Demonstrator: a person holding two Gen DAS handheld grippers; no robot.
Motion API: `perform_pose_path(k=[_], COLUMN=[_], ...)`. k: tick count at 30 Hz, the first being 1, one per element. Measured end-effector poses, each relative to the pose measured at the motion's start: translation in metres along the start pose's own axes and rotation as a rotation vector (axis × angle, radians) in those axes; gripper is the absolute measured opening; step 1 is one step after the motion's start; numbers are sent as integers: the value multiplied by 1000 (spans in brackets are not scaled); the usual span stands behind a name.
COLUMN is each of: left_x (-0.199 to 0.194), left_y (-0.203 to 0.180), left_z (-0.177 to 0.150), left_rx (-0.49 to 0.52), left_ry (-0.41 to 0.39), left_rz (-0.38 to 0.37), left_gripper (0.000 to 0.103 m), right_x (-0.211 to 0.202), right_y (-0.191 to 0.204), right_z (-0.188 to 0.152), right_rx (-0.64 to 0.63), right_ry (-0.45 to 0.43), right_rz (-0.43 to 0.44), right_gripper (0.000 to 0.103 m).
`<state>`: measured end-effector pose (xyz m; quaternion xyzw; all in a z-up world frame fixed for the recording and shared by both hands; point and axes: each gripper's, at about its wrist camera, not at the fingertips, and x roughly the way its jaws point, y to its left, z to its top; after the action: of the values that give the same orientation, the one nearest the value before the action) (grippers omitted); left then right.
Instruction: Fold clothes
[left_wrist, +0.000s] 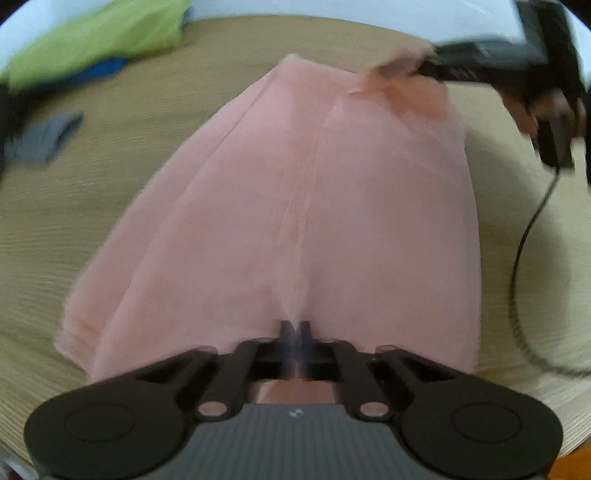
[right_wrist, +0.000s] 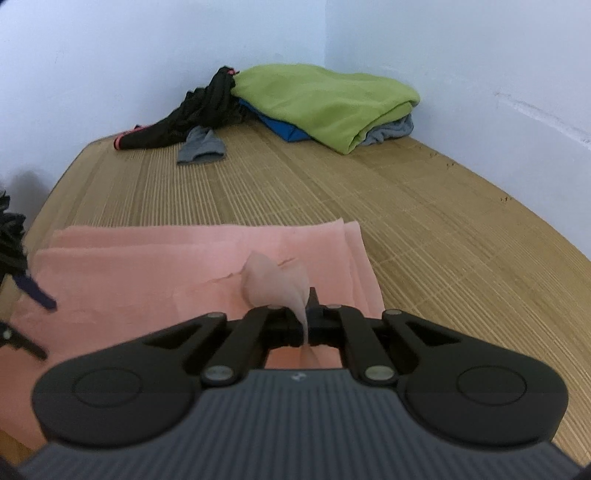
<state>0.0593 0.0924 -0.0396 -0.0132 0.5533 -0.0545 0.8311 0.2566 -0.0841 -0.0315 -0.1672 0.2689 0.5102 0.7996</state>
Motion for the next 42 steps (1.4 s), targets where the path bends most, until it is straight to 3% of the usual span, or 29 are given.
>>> perform_pose_path(k=[4,11,16,20,23,26,30,33,34,38,40,42], left_x=[-6,-42,-40,-16,0,3,-4,-18,-22,-32,-36,-41], left_y=[8,9,22,37,45,50,56,64,68,85,93,96], left_z=[-6,3,18,24,22,14,9,4,3,-8,-10,-10], left_rx=[-48,-29,-38,-64,-68,-67,-57,-76,-77,-75,-91,-102], left_ry=[-13,-136,-160,-128,-79,-67,-79,-97,-103,-108,-99,-124], left_rz=[-8,173,263,328,395,402,436,419,420,416,412,395], left_gripper=[1,1,1,5,8,13,16,21,27,39,39,39], right_x=[-2,8,33,73,106,119,111,93,85,52,38,29], right_y=[1,-1,-9,-12,-10,-11,-20,-25,-22,13,34,53], right_z=[3,14,32,38,36,26,19,17,16,8,1,-7], right_rx=[12,33,49,48,38,31,55,102,108,72,49,42], right_ry=[-20,-73,-114,-69,20,56,63,49,36,44,50,56], right_rz=[-6,-9,-15,-20,-79,-143,-216,-285,-295,-313,-318,-326], right_gripper=[4,4,4,5,8,8,33,34,34,40,49,50])
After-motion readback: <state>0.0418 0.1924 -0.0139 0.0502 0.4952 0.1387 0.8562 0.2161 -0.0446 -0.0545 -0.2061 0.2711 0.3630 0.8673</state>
